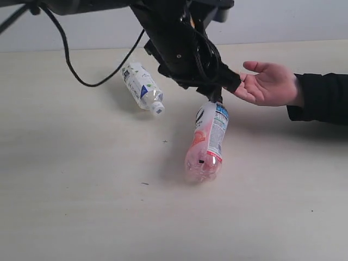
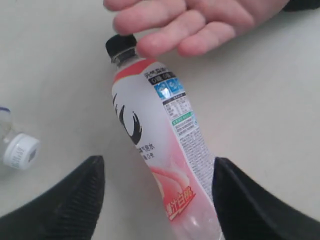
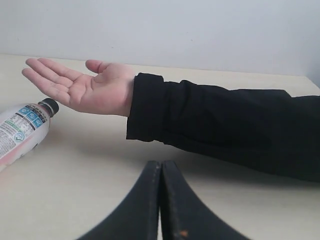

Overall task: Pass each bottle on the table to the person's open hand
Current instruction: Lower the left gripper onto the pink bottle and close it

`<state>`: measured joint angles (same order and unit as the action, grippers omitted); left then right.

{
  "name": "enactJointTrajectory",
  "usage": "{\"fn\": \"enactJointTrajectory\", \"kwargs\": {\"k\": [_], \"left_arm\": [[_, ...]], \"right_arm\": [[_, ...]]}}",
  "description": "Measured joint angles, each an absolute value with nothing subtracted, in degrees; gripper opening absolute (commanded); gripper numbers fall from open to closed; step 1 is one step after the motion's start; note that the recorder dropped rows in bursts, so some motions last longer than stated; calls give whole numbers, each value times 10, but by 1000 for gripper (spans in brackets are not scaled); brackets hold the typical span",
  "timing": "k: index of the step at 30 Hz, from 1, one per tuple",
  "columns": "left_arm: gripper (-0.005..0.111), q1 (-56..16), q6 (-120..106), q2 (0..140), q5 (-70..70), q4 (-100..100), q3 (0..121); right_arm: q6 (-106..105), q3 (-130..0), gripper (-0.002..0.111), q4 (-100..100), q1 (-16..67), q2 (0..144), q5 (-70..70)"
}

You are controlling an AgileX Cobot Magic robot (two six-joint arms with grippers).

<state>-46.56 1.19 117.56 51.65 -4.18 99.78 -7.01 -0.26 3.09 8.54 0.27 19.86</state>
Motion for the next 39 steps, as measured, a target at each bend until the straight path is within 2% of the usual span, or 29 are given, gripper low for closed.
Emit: {"fn": "enactJointTrajectory", "kwargs": {"k": [2,6,8,18,39], "left_arm": [[65,-467,26,1192,522,-38,1001],[89,-469,41,1200,523,-36,1003],[93,-472,43,1200,525,-37,1005],[93,-499,78,1230,528,-39,1004],[93,-498,130,1294,506,-38,1004]], "right_arm": [[-70,-3,0,31,85,3,199],[-70,-3,0,31,85,3,199],[-70,-3,0,31,85,3,199],[-70,-3,0,31,85,3,199],[-70,-3,0,31,85,3,199]]}}
